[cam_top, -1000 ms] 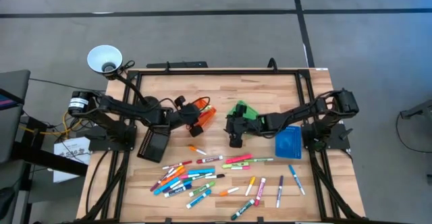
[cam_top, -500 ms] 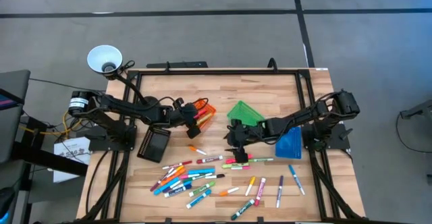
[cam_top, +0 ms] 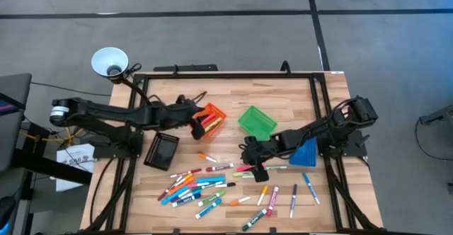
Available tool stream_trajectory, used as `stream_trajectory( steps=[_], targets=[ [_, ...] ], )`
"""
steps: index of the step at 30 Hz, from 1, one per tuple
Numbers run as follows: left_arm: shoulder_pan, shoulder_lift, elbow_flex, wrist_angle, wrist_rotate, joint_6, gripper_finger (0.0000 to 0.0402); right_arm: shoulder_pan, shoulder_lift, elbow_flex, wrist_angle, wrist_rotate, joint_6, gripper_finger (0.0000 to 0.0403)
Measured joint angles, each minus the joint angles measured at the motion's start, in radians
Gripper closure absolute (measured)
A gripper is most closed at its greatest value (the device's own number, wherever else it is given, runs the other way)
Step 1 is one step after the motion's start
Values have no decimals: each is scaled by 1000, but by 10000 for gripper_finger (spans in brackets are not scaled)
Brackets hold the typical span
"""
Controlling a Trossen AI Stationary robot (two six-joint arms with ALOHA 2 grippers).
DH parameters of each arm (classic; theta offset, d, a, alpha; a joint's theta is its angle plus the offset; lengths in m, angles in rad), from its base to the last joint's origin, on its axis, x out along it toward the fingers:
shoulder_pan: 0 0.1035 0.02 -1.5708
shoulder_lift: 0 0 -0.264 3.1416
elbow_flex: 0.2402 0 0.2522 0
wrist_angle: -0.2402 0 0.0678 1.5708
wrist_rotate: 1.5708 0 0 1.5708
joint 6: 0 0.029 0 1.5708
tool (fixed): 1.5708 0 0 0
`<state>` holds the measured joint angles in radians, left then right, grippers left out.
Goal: Pick & Place Markers
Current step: Put the light green highlighter pen into the orange bin
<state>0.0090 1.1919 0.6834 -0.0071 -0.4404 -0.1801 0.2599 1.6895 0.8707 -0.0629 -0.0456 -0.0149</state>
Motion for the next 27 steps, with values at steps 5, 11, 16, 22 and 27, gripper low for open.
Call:
stream_trajectory(
  steps=[5, 11, 16, 22, 27],
  targets=[
    [-11, -49, 0, 9, 0, 37, 268, 18, 69, 0, -14, 4, 33, 163],
    [-5, -36, 0, 62, 0, 128, 277, 16, 124, 0, -11, 40, 8, 163],
    [-5, -39, 0, 96, 0, 180, 277, 7, 126, 1, -8, 39, 8, 176],
    [-5, -39, 0, 113, 0, 184, 281, 7, 127, 0, 8, 50, 40, 227],
    [-5, -39, 0, 121, 0, 183, 282, 6, 131, -2, 41, 50, 41, 265]
  ],
)
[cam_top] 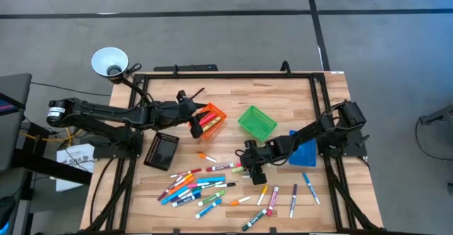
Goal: Pick & Place Markers
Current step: Put the light green highlighter pen into the orange bin
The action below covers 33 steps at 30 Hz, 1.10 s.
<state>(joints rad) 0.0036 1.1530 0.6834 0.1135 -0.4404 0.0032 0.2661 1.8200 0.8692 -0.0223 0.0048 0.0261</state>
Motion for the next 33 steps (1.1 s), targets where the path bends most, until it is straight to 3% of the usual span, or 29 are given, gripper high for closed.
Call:
stream_trajectory(
  steps=[25, 29, 33],
  targets=[
    [0, 0, 0, 2, 1, 0, 286, -13, 1, 54, 98, -2, -35, 339],
    [0, 0, 0, 9, 84, 17, 286, -27, -1, 97, 94, 47, -35, 333],
    [-17, 8, 0, 23, 203, 75, 285, -47, -1, 124, 64, 198, -65, 332]
  ],
)
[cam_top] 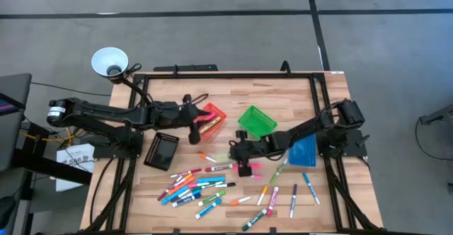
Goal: Pick & Place Markers
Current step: Put the light green highlighter pen into the orange bin
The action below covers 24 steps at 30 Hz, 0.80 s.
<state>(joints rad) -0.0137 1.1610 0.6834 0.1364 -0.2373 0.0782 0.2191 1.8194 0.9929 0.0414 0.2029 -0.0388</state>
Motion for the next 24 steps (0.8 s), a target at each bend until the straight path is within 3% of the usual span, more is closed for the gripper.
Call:
stream_trajectory(
  steps=[5, 15, 24],
  targets=[
    [-45, 68, 0, 33, 49, 77, 269, -31, 0, 7, -5, 161, -7, 332],
    [-78, 278, 0, 178, 54, 173, 226, -44, 0, 7, 19, 164, -87, 331],
    [-78, 341, 0, 179, 85, 169, 225, -55, 0, 7, 73, 164, -129, 331]
  ],
)
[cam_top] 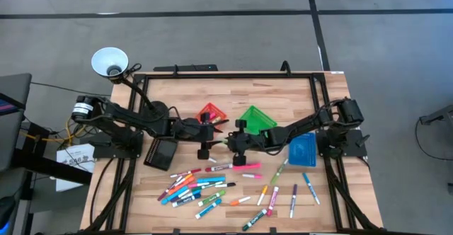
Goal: Pick & Place Markers
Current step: Put the light green highlighter pen into the orange bin
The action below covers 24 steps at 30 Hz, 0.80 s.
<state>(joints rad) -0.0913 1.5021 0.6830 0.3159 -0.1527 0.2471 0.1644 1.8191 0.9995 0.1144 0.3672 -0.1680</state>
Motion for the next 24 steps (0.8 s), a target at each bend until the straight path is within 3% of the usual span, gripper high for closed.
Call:
stream_trajectory(
  steps=[11, 24],
  targets=[
    [-7, 0, 0, 4, 41, -46, 245, -21, 0, 0, 66, -1, 0, 331],
    [-7, -1, 0, -2, -3, -46, 248, -8, 0, 0, 90, -24, -24, 331]
  ],
)
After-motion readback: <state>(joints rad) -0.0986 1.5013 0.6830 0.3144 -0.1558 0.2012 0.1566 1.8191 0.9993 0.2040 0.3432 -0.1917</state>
